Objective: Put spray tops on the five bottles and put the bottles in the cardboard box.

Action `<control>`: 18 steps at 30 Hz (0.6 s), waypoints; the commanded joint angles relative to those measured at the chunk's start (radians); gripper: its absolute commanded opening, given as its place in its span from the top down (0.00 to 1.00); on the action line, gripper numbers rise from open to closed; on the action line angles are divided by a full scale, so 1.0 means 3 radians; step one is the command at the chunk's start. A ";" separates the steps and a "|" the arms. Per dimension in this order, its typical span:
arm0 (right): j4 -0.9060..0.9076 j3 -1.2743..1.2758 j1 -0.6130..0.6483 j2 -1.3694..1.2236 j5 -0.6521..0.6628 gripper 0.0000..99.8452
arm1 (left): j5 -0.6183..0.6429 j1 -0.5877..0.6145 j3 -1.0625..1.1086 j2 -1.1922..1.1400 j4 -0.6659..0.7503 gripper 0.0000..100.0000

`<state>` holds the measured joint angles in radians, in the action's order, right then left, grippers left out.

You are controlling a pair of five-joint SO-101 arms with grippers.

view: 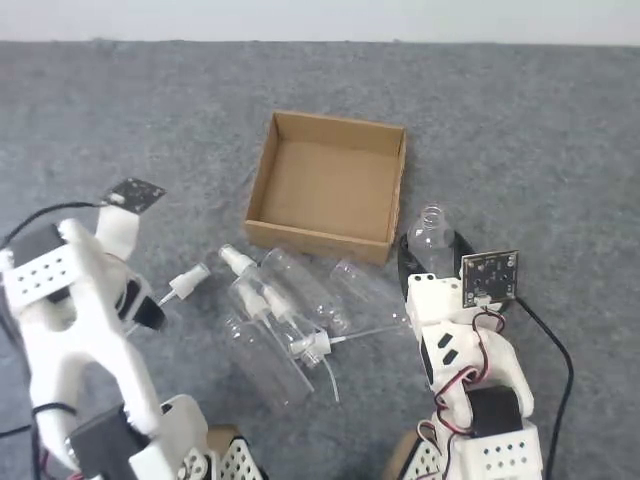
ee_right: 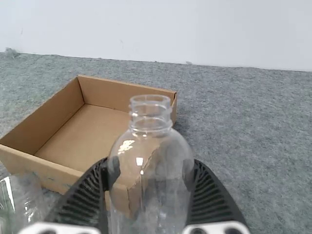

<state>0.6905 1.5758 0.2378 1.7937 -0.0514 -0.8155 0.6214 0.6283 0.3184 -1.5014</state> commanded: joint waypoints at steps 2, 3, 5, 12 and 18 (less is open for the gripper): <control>-0.0095 -0.0020 -0.0013 0.0074 0.0051 0.99 | -0.0041 -0.0077 -0.0279 -0.0010 -0.0077 0.78; -0.0095 -0.0020 -0.0018 0.0074 0.0051 0.99 | -0.0046 -0.0128 -0.0279 0.0000 -0.0077 0.78; -0.0095 -0.0020 -0.0018 0.0074 0.0051 0.99 | -0.0118 -0.0220 -0.0279 0.0015 -0.0087 0.78; -0.0095 -0.0020 -0.0023 0.0074 0.0051 0.99 | -0.0174 -0.0481 -0.0284 0.0015 0.0123 0.77; -0.0095 -0.0020 -0.0023 0.0074 0.0051 0.99 | -0.0169 -0.0471 -0.0253 -0.0010 0.0522 0.77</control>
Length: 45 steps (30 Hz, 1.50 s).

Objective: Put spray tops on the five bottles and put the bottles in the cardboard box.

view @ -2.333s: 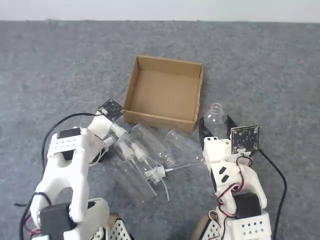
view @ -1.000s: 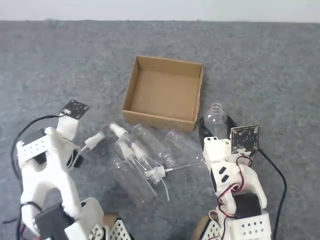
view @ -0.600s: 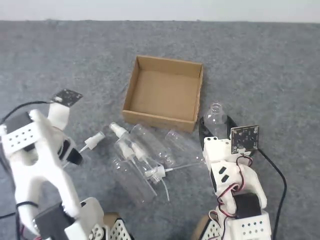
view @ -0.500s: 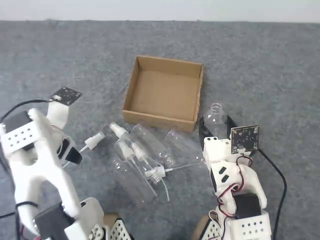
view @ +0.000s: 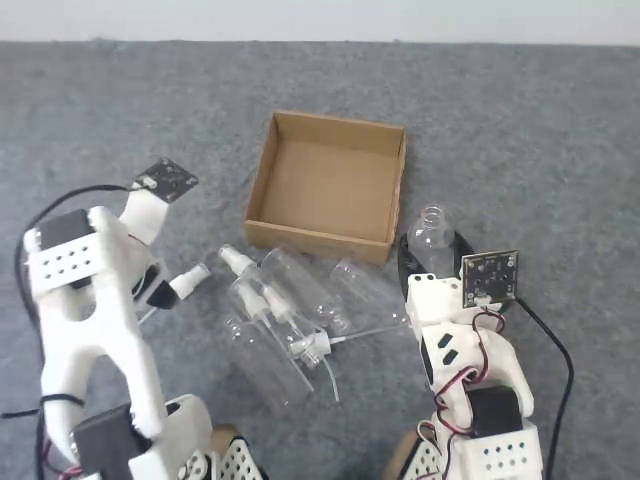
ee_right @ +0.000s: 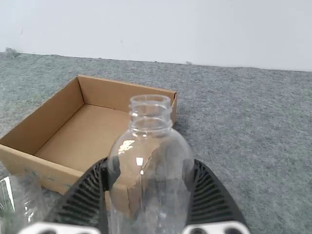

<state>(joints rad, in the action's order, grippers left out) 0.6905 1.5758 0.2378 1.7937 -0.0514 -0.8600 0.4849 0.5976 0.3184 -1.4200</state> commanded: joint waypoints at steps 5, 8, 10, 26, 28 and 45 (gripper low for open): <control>-0.0095 -0.0020 -0.0023 0.0074 0.0051 0.99 | -0.0020 -0.0031 -0.0146 -0.0015 0.0389 0.77; -0.0095 -0.0020 -0.0023 0.0074 0.0051 0.99 | -0.0020 -0.0031 -0.0141 -0.0015 0.0476 0.77; -0.0095 -0.0020 -0.0023 0.0074 0.0051 0.99 | -0.0020 -0.0036 -0.0084 -0.0015 0.0511 0.77; -0.0095 -0.0020 -0.0023 0.0074 0.0051 0.99 | -0.0015 -0.0363 0.0555 -0.0015 0.1151 0.78; -0.0095 -0.0020 -0.0023 0.0074 0.0051 0.99 | -0.0015 -0.0378 0.0673 -0.0015 0.1294 0.78; -0.0095 -0.0020 -0.0023 0.0074 0.0051 0.99 | 0.0312 -0.0527 0.1164 -0.0066 0.2302 0.78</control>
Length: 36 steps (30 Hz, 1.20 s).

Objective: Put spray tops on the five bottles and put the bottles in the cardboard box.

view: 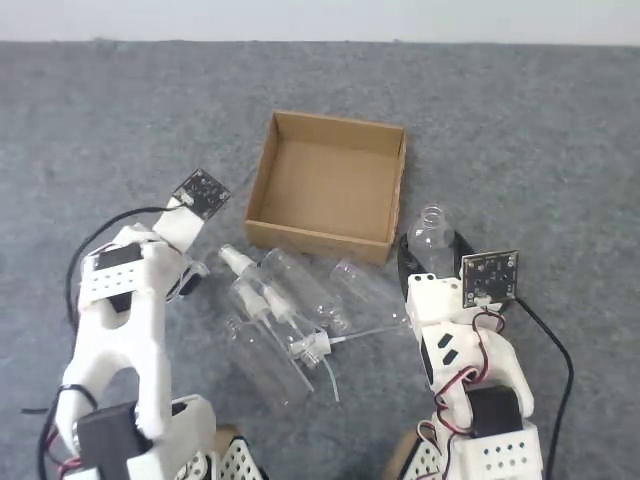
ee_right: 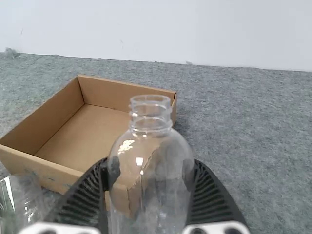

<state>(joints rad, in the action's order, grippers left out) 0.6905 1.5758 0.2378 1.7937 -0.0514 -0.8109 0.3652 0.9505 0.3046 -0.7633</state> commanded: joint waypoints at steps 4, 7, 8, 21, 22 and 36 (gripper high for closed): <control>-0.0095 -0.0020 -0.0023 0.0074 0.0051 0.99 | 0.0194 -0.0292 -0.0090 -0.0286 0.0107 0.78; -0.0095 -0.0020 -0.0023 0.0074 0.0051 0.99 | 0.0338 -0.0220 -0.0407 -0.0522 -0.0102 0.78; -0.0095 -0.0020 -0.0023 0.0074 0.0051 0.99 | 0.0343 -0.0205 -0.0504 -0.0619 -0.0194 0.78; -0.0095 -0.0020 -0.0023 0.0074 0.0051 0.99 | 0.0348 -0.0123 -0.1552 -0.1621 -0.1028 0.94; -0.0095 -0.0020 -0.0023 0.0074 0.0051 0.99 | 0.0348 -0.0123 -0.1568 -0.1632 -0.1033 0.95; -0.0095 -0.0020 -0.0023 0.0074 0.0051 0.99 | 0.0358 -0.0143 -0.1562 -0.1652 -0.1048 0.99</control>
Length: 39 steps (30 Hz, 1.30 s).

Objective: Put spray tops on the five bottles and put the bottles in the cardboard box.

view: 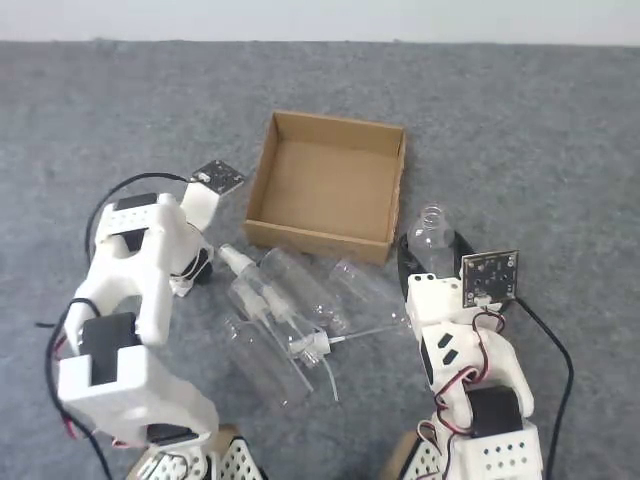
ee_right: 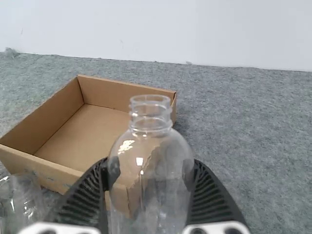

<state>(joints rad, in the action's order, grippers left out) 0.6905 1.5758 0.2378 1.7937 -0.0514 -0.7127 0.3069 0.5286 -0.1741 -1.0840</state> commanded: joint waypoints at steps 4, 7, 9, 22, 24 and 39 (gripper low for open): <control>-0.0095 -0.0020 -0.0023 0.0074 0.0051 0.99 | 0.0031 0.0046 -0.0151 -0.0066 0.0015 0.99; -0.0095 -0.0020 -0.0023 0.0074 0.0051 0.99 | 0.0031 0.0041 -0.0146 -0.0046 -0.0056 0.99; -0.0095 -0.0020 -0.0023 0.0074 0.0051 0.99 | 0.0056 0.0010 -0.0146 -0.0041 -0.0113 0.99; -0.0095 -0.0020 -0.0008 0.0074 0.0051 0.99 | 0.0977 -0.0097 0.0105 0.0348 0.0031 0.99; -0.0095 -0.0020 -0.0008 0.0074 0.0051 0.99 | 0.1095 -0.0174 0.0345 0.0506 0.0266 0.99; -0.0090 -0.0015 -0.0008 0.0074 0.0051 0.99 | 0.1268 -0.0194 0.1128 0.1611 0.0660 0.99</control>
<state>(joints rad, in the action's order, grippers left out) 0.6905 1.5758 0.2378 1.7937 -0.0514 -0.3629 0.2532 0.8861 0.2355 -0.8922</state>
